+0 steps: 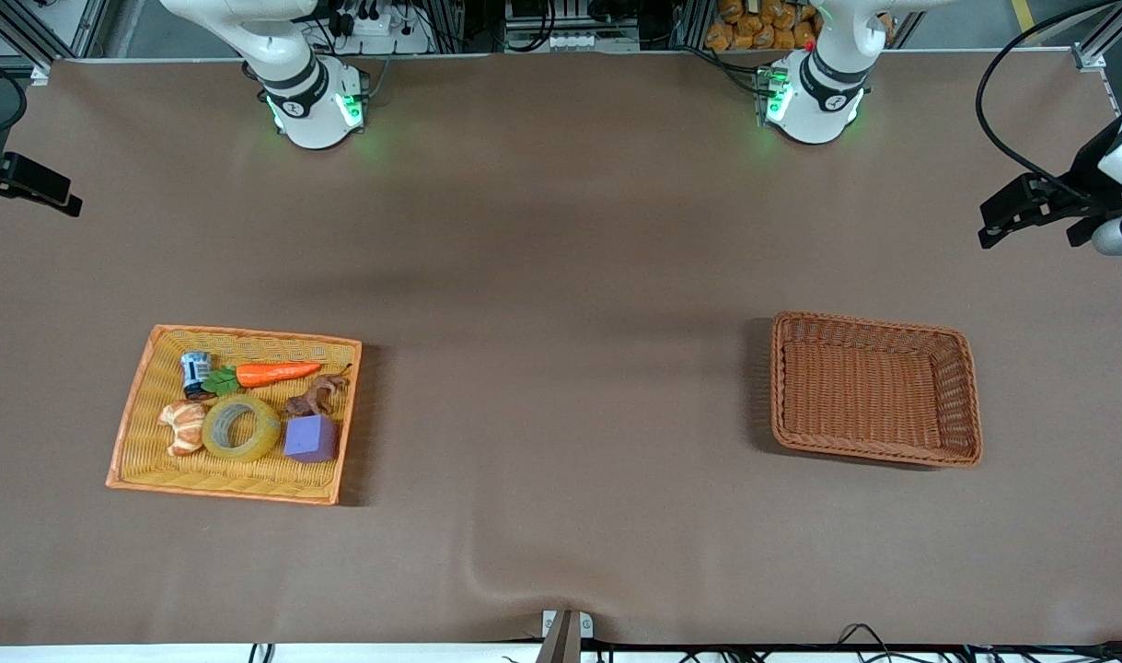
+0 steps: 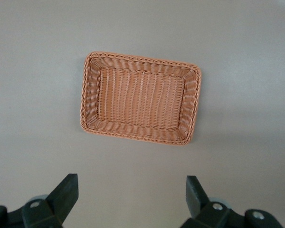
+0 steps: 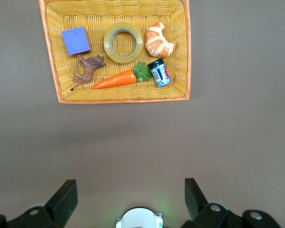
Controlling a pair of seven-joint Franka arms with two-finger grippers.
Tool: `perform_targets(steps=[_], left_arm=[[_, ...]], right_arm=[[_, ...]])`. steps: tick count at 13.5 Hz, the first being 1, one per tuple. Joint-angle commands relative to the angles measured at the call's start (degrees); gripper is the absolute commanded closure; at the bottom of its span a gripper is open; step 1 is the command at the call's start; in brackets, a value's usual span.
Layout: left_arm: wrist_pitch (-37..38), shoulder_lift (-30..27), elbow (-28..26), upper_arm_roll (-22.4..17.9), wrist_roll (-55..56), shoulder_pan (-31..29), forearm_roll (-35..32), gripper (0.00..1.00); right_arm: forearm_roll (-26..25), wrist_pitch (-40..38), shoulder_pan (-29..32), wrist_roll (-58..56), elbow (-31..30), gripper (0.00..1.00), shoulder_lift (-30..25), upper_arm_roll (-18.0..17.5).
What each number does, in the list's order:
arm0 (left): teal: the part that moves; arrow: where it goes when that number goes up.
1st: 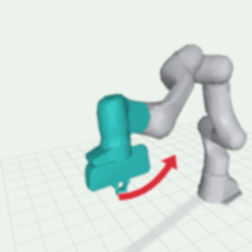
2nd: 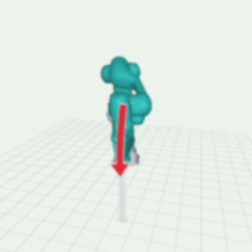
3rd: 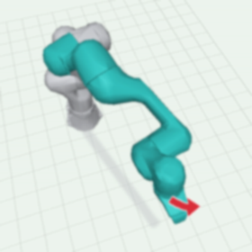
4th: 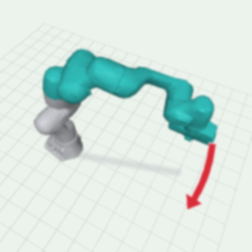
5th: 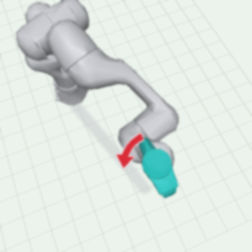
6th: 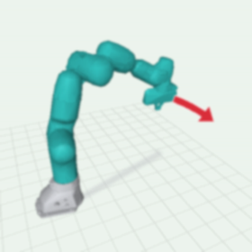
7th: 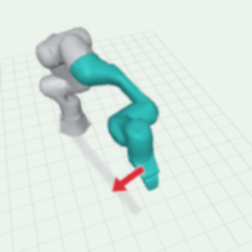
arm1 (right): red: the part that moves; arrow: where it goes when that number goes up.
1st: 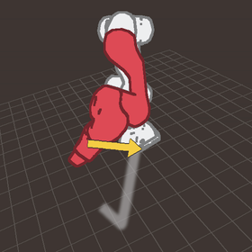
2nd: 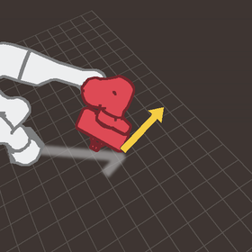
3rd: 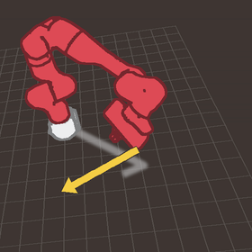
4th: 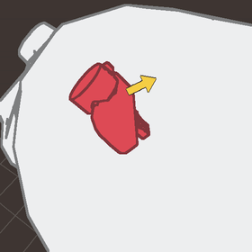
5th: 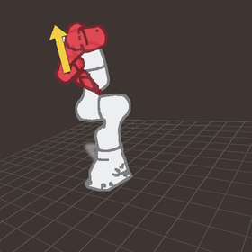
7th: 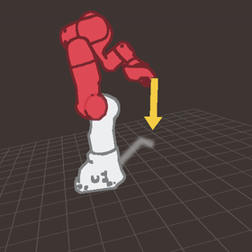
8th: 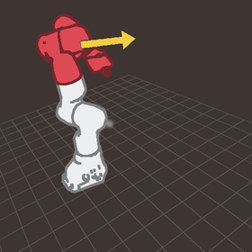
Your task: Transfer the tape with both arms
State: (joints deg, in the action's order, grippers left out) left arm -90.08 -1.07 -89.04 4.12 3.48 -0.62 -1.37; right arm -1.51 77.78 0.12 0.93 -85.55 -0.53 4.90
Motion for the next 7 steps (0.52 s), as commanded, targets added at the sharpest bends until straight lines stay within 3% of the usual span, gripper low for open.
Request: perform_targets(steps=[1,7], left_arm=[[-0.01,0.28,1.24,0.19,-1.2,-0.35,0.23,0.0],[-0.01,0.63,0.8,0.19,-0.59,-0.52,1.9,0.0]], right_arm=[[0.44,0.7,1.46,-0.05,-0.4,0.0,-0.44,-1.21],[0.72,1.14,1.82,-0.13,-0.49,0.0,-0.35,-1.12]])
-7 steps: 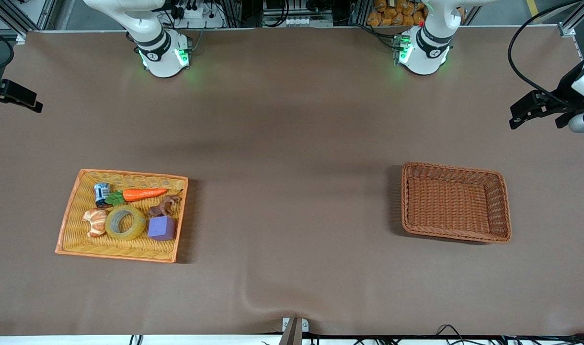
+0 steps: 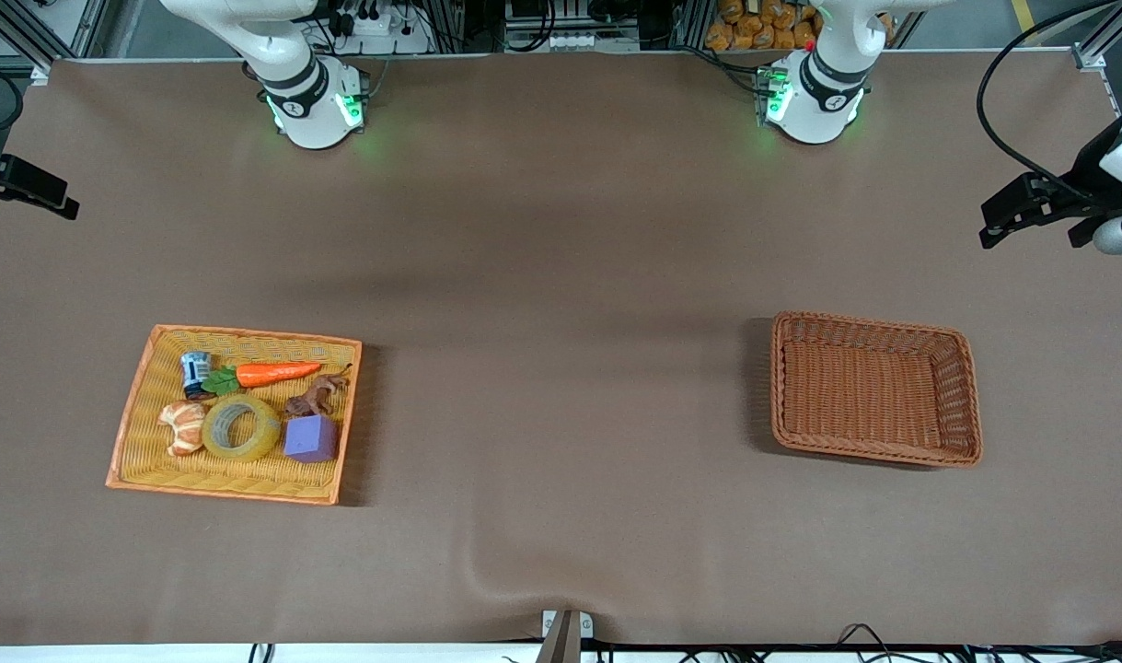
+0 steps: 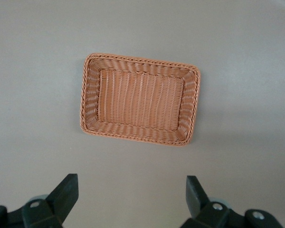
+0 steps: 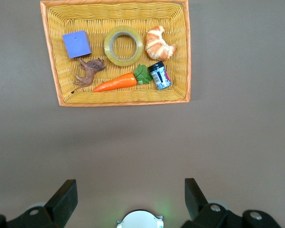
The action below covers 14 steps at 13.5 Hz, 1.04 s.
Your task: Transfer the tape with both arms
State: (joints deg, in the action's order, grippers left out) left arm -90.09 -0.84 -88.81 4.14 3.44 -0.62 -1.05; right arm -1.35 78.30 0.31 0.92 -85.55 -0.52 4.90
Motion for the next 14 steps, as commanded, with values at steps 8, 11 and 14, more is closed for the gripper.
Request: perform_targets(steps=[8,11,14], left_arm=[[-0.52,1.1,-0.31,0.51,-0.19,-0.96,3.25,0.0],[-0.52,1.72,0.04,0.69,-0.01,-0.7,2.98,0.0],[-0.87,2.6,-0.04,0.78,0.51,-0.17,2.28,0.0]], right_arm=[[6.52,15.99,0.3,-4.86,-9.98,0.0,4.89,-1.47],[6.71,26.44,-2.68,-5.05,-10.42,0.0,14.91,-1.47],[6.1,36.7,-5.76,-5.58,-17.59,0.0,18.88,-1.38]])
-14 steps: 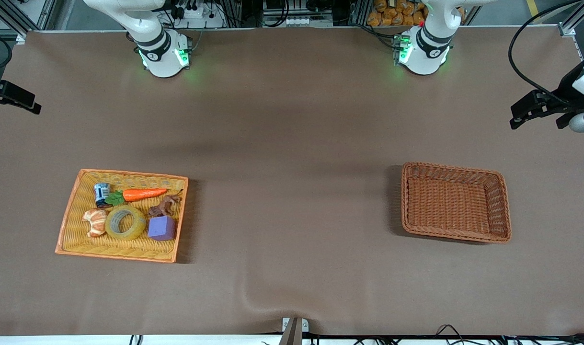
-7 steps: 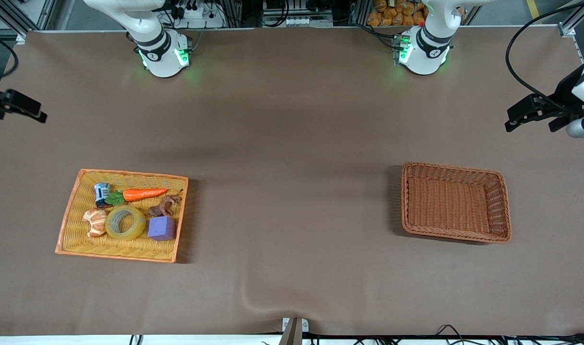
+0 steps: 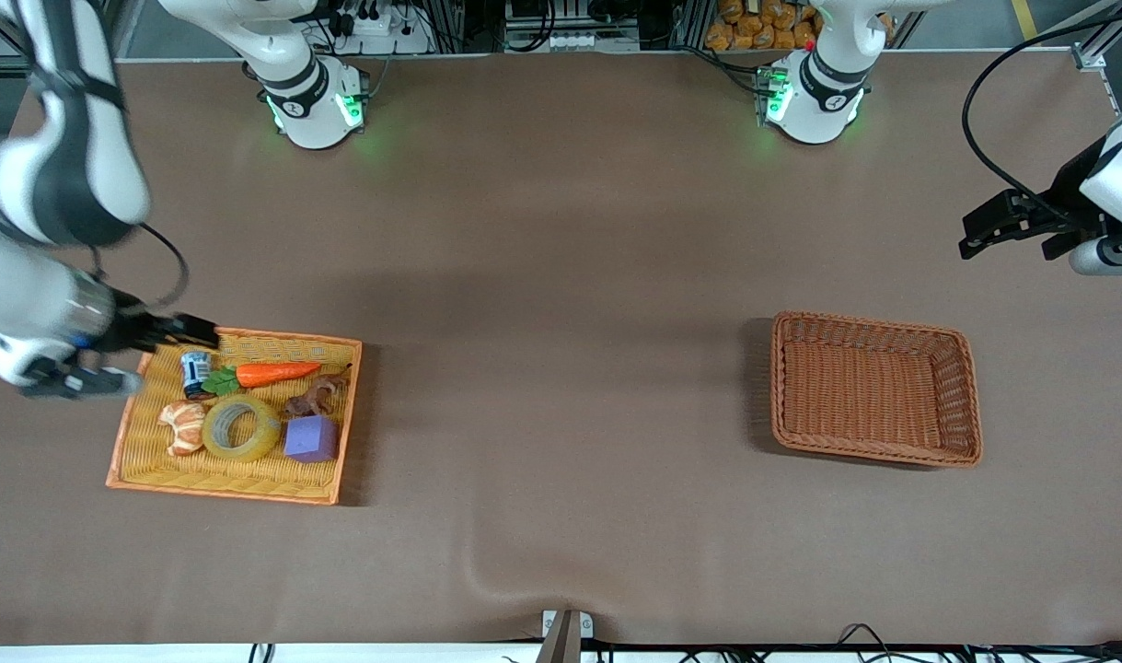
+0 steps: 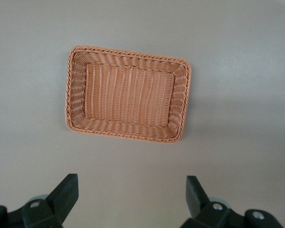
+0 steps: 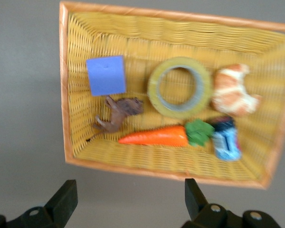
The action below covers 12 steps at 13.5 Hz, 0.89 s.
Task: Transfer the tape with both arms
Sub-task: 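Reach the right gripper down to the tape roll while the left gripper nears the basket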
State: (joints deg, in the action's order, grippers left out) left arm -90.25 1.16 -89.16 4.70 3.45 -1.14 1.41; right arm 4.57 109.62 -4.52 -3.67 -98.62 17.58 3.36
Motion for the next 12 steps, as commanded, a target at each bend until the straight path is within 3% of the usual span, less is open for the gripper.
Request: perform_targets(steps=[1,5,7,10,12], left_arm=[[-1.41,0.69,0.22,0.31,0.51,0.35,-0.09,0.0],[-2.81,1.04,-0.22,0.57,0.68,0.09,0.0,0.0],[-3.17,1.04,-0.22,0.57,0.68,0.08,0.0,0.0],[-4.31,1.13,-0.75,0.66,0.68,-0.09,0.0,0.0],[-5.63,1.13,-1.71,0.66,0.68,0.08,0.09,0.0]], right_arm=[[0.18,9.86,-0.41,-1.69,-6.66,0.0,2.79,0.16],[-0.09,12.1,1.44,-11.17,-6.42,0.0,9.74,0.25],[-0.79,17.26,2.84,-11.89,-5.54,0.0,12.73,0.51],[-2.01,17.64,2.59,-11.45,-1.76,0.0,15.47,0.6],[-6.23,17.38,4.42,-13.64,2.78,0.0,18.61,0.51]])
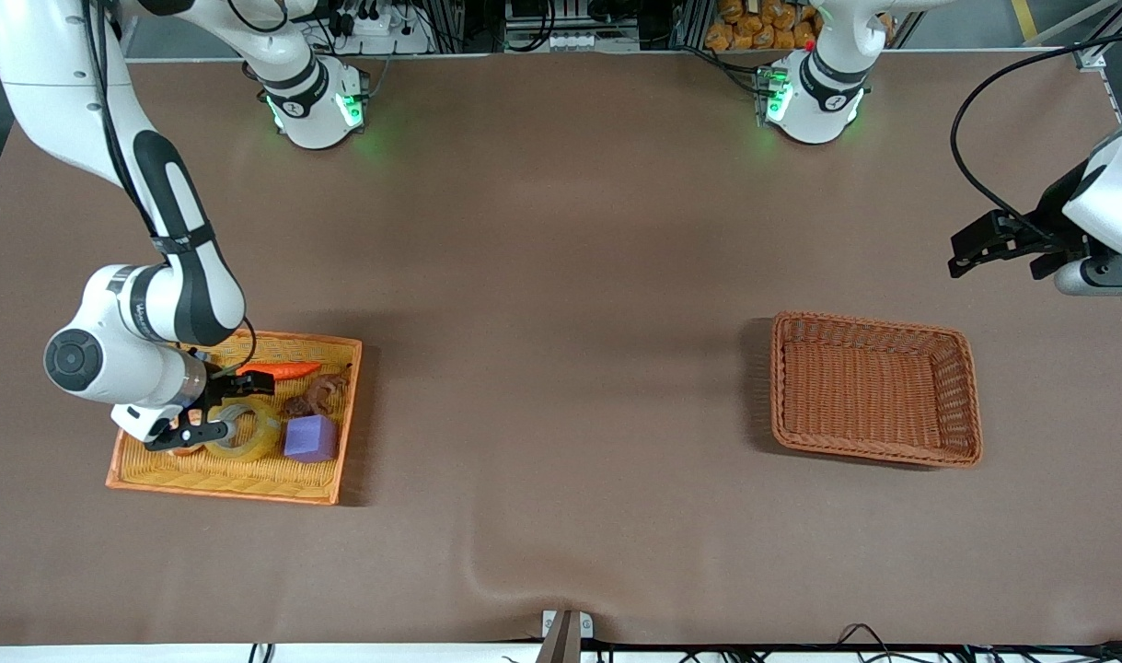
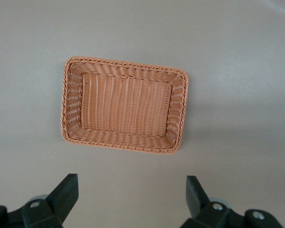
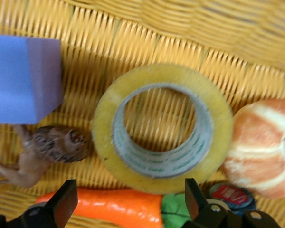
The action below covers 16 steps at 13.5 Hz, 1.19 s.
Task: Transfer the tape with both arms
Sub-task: 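Reach the right gripper down to the tape roll while the left gripper nears the basket, then close the right gripper on the tape roll's rim in the yellow tray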
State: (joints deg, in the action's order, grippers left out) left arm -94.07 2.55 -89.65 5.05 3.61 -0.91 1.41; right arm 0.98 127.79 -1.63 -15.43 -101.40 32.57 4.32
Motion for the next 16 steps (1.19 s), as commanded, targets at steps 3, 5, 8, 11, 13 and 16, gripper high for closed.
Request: perform_targets(steps=[3,5,8,11,13,16], left_arm=[[-3.05,0.61,-1.58,0.39,0.52,-0.05,0.17,0.0],[-5.33,2.71,-1.4,1.62,0.52,0.3,0.7,0.0],[-7.01,4.92,-1.23,2.24,0.61,1.0,0.61,0.0],[-7.27,6.67,-0.52,2.24,1.13,2.84,0.09,0.0],[-7.27,9.12,1.74,2.33,4.28,3.29,0.17,0.0],[-7.27,11.34,4.49,2.24,5.79,4.26,0.26,0.0]], right_arm=[[-2.65,-1.84,0.93,-1.62,6.74,0.0,5.04,-0.63],[-2.39,-1.32,0.84,-1.62,7.0,0.0,5.75,-0.72],[-2.3,-1.31,-0.3,-1.01,6.83,0.0,5.84,-0.8],[-2.21,-1.57,-0.39,-0.31,6.92,0.0,5.84,-0.8],[-2.3,-1.84,-0.31,-0.04,7.09,0.0,5.66,-0.8],[-2.21,-1.93,-0.31,0.31,6.83,0.0,5.66,-0.8]])
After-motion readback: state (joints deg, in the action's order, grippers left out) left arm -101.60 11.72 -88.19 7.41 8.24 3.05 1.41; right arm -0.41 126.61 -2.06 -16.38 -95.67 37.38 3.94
